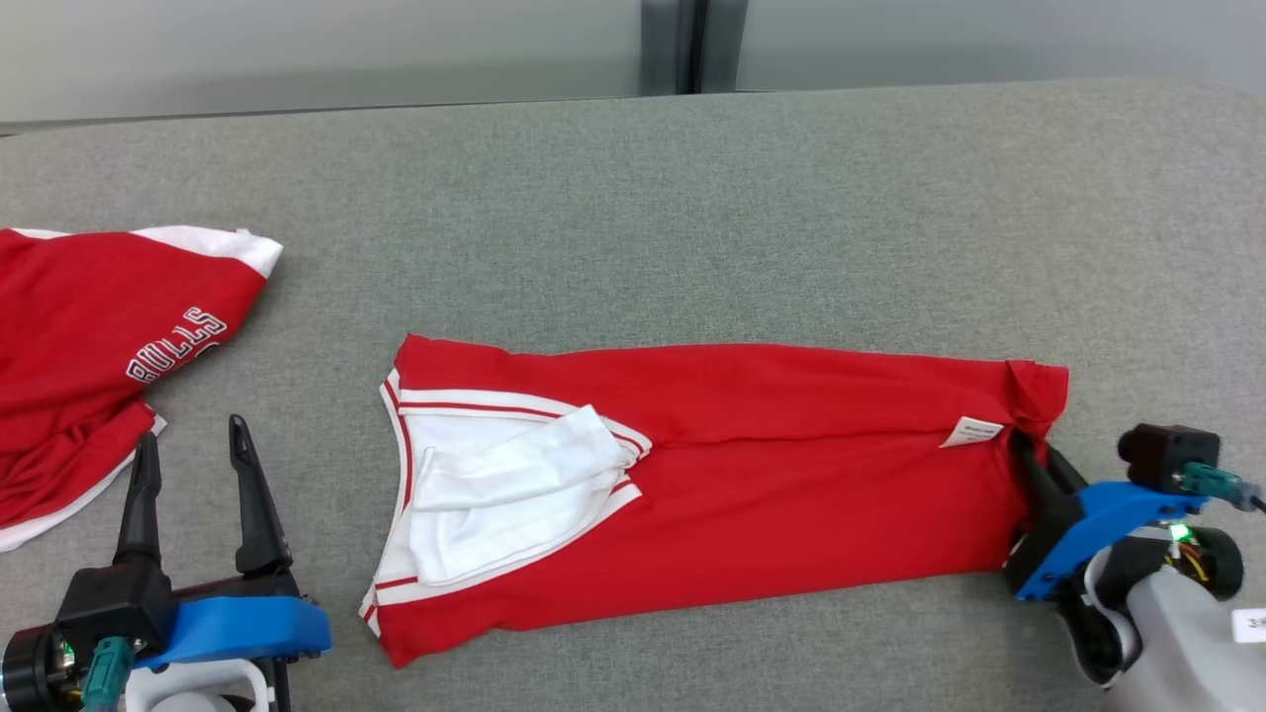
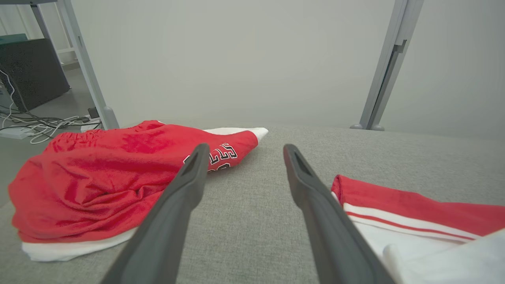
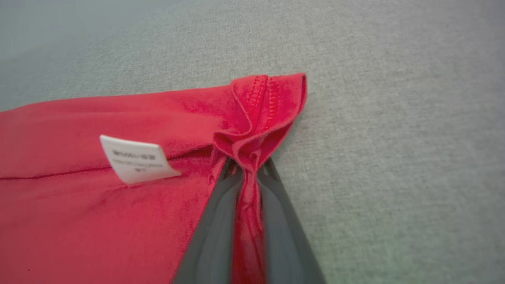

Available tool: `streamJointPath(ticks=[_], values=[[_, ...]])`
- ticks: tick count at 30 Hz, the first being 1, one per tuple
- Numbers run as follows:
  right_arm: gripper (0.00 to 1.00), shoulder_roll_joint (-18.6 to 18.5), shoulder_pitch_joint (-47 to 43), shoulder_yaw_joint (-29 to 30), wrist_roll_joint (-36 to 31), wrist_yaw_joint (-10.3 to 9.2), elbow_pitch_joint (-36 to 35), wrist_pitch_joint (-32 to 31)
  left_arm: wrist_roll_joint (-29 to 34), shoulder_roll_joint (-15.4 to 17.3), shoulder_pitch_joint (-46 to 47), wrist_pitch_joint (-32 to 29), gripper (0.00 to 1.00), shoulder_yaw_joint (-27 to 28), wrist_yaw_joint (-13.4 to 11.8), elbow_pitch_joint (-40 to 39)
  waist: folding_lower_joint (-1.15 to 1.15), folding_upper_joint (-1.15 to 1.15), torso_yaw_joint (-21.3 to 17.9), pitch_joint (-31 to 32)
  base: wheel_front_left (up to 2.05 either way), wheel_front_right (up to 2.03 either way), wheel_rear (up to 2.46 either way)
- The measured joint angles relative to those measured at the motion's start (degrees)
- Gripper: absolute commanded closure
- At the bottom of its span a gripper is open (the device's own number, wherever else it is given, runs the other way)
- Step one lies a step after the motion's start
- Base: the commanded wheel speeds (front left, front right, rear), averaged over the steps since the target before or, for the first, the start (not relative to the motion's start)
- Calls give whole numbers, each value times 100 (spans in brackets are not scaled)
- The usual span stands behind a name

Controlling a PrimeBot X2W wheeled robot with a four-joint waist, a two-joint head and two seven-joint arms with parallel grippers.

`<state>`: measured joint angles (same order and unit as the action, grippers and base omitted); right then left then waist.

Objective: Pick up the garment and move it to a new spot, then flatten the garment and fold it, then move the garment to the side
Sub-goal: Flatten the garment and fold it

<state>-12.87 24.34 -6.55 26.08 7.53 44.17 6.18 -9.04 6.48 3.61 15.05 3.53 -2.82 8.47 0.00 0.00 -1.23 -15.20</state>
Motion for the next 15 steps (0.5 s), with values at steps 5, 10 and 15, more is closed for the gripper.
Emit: streamJointPath(ticks=[5,10,15], values=[[100,-408,5,277,126,2,64,142,109,-98,-32,1,0,125,54,7,0,0,-57,74,0,0,0],[100,-923,14,612,130,-2,100,163,205,-146,-74,1,0,179,122,3,0,0,-98,159,0,0,0],[100,-1092,13,728,123,-3,-38,37,257,-196,-105,1,0,252,188,34,0,0,-141,222,0,0,0]])
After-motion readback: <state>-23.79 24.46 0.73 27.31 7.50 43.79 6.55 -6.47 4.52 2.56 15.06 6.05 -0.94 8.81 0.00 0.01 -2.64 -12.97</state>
